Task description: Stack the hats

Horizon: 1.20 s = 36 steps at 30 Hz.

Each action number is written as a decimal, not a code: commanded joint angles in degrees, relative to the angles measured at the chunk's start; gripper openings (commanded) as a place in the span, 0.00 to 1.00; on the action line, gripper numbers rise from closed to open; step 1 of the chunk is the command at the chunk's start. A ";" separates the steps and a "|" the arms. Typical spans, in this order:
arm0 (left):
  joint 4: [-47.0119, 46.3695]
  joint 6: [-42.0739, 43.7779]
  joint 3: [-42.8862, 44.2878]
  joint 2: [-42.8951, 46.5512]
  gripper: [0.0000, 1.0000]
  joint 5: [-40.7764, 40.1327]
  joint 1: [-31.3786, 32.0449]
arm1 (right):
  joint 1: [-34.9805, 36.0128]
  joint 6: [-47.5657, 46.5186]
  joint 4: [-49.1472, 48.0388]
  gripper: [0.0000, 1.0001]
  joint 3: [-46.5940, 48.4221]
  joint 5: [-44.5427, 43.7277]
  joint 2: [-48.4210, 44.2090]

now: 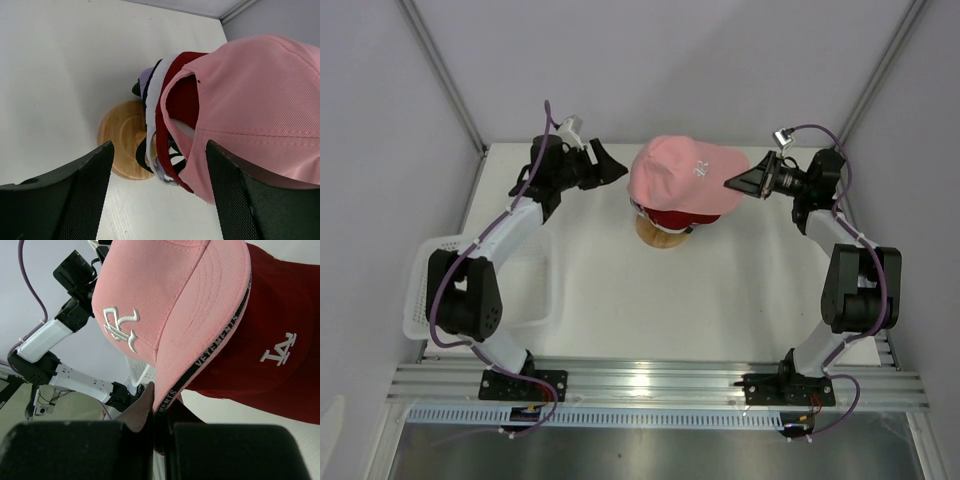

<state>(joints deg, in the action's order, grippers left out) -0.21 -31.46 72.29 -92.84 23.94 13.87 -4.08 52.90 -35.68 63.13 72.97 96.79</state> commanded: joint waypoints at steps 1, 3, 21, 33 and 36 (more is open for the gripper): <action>-2.16 -0.26 3.73 -1.29 0.77 4.08 0.37 | -1.90 0.52 -6.48 0.00 1.56 1.73 1.03; -2.08 -0.44 3.91 -1.99 0.76 5.23 0.54 | -2.16 1.84 -8.52 0.00 0.94 1.48 1.38; 3.29 4.92 2.16 1.96 0.74 5.32 0.98 | -0.76 47.29 -52.30 0.00 8.76 -2.48 12.55; 0.56 0.97 4.08 -1.73 0.74 7.26 0.99 | -0.49 45.54 -51.59 0.00 5.16 -2.31 12.37; -1.53 -1.49 5.05 -3.22 0.74 5.85 0.99 | -0.58 45.27 -51.68 0.00 4.54 -1.96 11.93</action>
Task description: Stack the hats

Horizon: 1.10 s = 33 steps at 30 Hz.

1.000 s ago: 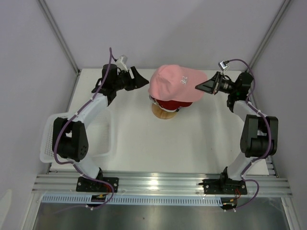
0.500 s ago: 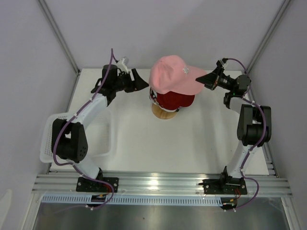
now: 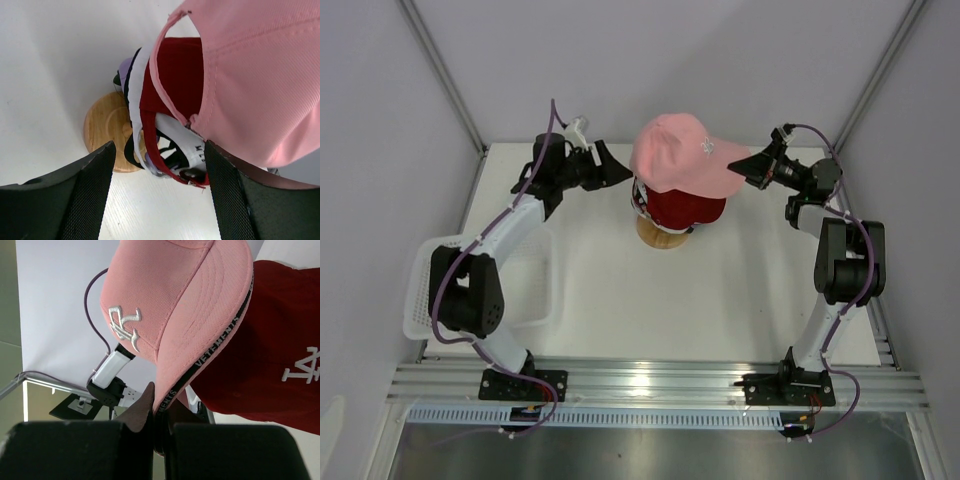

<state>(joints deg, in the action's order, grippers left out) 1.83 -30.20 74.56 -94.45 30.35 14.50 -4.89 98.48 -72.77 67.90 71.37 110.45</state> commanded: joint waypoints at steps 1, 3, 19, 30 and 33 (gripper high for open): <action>-4.54 -3.63 2.95 -2.04 0.74 -0.64 0.35 | 0.23 -0.39 -14.50 0.00 -0.31 -0.27 -1.91; -6.13 -5.84 4.09 -3.10 0.73 -1.17 0.35 | 0.23 -0.65 -14.59 0.00 -0.66 -0.10 -2.08; -4.38 -8.39 12.09 -9.08 0.69 -2.40 1.58 | 0.23 -0.74 -14.59 0.00 -1.54 0.70 -2.61; 9.60 1.80 13.85 -9.87 0.49 -4.94 3.69 | -0.12 -1.97 -13.45 0.00 -1.37 0.78 -2.88; 10.48 2.68 14.12 -9.52 0.35 -8.01 3.78 | -0.12 -2.50 -13.10 0.00 -1.37 0.70 -2.70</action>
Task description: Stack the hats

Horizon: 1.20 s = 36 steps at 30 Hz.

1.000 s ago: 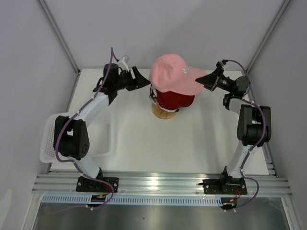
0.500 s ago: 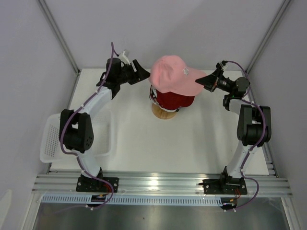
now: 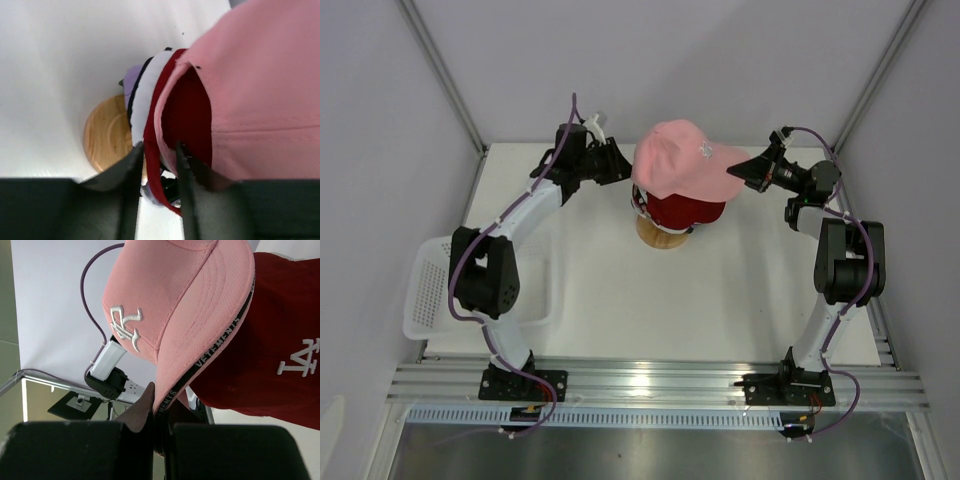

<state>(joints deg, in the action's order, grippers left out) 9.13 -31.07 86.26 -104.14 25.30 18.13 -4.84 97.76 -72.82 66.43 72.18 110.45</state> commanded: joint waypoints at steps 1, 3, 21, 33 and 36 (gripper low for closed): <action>3.18 3.73 2.60 0.51 0.26 -3.32 0.15 | -0.17 -1.69 -13.05 0.00 0.10 0.06 -2.70; 3.53 4.09 2.86 1.21 0.19 -4.55 0.06 | -0.17 -2.21 -12.62 0.00 0.01 0.33 -2.96; 27.61 21.84 15.09 12.90 0.01 -7.28 2.87 | -1.84 -64.52 65.23 0.05 6.42 -4.68 -16.32; 22.96 18.59 8.22 12.12 0.01 -14.83 4.37 | -4.21 -47.82 41.08 0.16 2.12 1.65 -4.64; 21.73 17.28 8.40 10.45 0.01 -15.10 4.37 | -4.48 -46.70 40.31 0.16 4.05 0.68 -1.65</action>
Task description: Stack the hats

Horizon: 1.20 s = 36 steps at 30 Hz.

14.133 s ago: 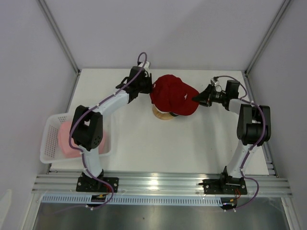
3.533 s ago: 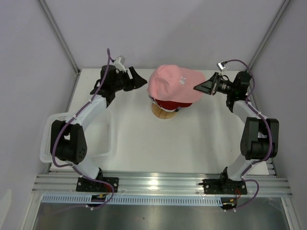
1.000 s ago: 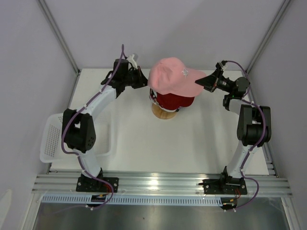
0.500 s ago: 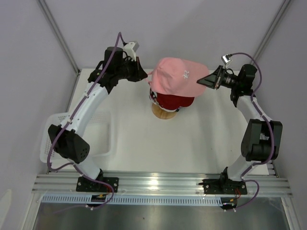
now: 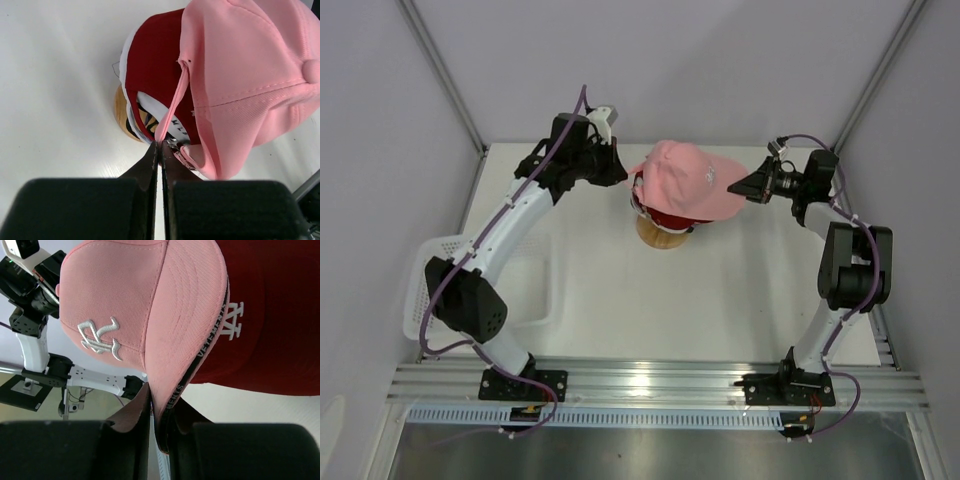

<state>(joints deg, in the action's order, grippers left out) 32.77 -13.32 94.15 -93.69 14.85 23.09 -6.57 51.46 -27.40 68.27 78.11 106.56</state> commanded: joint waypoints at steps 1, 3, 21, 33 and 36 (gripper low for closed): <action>-2.62 -0.83 0.77 -0.26 0.01 -4.66 -0.59 | -2.75 3.00 -8.60 0.17 2.57 -4.98 3.20; -3.42 -1.53 0.86 -0.88 0.01 -5.01 -0.59 | -2.84 8.01 -14.76 0.24 3.01 -4.72 5.75; -6.67 -3.73 -4.32 -5.10 0.01 -5.18 -0.42 | -2.66 43.37 -58.48 0.35 8.81 -5.86 23.43; -7.72 -3.82 -6.17 -3.17 0.01 -6.59 0.90 | -5.64 40.83 -59.35 0.54 -3.31 -9.72 15.70; -8.43 -3.82 -7.05 -2.29 0.01 -6.85 1.08 | -6.53 39.51 -59.09 0.60 -6.73 -11.39 11.76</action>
<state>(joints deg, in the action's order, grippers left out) 24.82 -16.67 88.18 -99.42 9.13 23.62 -11.79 93.30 -72.99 63.55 69.25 124.88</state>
